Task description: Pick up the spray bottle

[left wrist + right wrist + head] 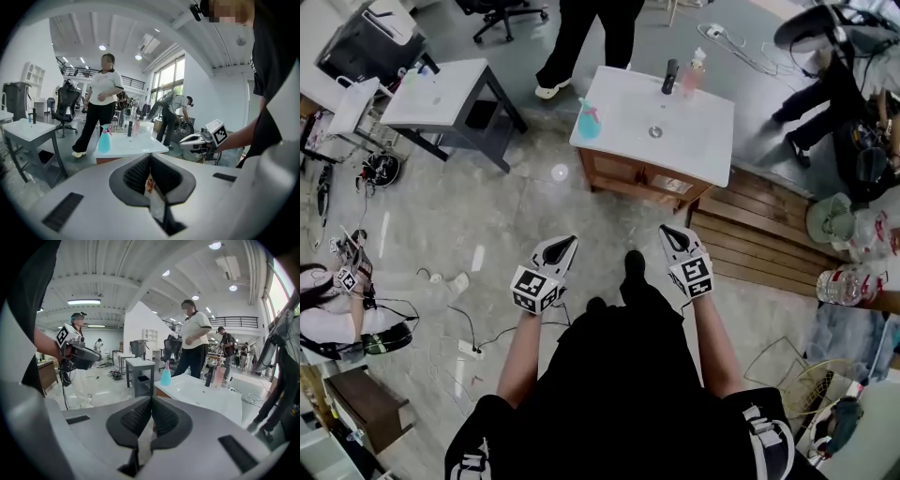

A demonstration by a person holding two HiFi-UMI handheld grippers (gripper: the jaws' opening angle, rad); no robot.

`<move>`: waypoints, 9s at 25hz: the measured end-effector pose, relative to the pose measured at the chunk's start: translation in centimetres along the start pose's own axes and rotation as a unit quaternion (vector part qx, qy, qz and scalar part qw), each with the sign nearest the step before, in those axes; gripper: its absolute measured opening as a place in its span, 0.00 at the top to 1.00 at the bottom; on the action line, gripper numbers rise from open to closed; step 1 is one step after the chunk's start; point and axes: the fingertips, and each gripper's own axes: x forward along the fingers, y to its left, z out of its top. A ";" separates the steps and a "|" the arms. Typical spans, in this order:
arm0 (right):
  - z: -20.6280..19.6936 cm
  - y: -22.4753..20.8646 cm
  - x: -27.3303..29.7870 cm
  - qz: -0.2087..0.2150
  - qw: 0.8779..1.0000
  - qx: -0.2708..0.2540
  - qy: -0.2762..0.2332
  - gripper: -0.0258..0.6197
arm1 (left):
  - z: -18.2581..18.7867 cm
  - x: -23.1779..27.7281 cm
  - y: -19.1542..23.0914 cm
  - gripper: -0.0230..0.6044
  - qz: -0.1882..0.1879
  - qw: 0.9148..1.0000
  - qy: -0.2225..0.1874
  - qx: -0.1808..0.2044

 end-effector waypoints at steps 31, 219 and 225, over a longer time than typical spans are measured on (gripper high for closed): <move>4.2 -12.4 12.8 0.124 0.991 -0.053 0.000 0.93 | 5.0 10.1 6.5 0.93 0.115 0.993 -0.007 -0.030; 11.0 -22.4 27.9 -0.045 0.997 -0.013 0.061 0.93 | 16.9 29.1 30.7 0.42 -0.029 0.997 -0.044 0.056; 10.7 -21.7 25.5 -0.041 0.998 -0.010 0.050 0.93 | 16.7 27.4 28.1 0.42 -0.020 0.997 -0.043 0.060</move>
